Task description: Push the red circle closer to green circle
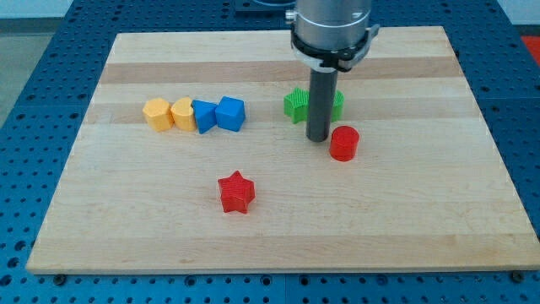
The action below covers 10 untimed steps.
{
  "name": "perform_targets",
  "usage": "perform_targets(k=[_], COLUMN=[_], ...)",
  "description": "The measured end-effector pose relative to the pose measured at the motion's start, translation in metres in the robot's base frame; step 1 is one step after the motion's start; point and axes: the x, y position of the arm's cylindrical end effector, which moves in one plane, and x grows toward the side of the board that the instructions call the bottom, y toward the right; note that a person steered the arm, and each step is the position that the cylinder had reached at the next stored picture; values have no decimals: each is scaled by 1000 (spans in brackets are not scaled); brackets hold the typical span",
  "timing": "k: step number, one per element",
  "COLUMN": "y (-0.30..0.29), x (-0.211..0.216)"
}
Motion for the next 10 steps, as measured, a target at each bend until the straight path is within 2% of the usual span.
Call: perform_targets(k=[2, 4, 6, 8, 10], y=[7, 68, 103, 108, 88], x=[37, 37, 37, 31, 14])
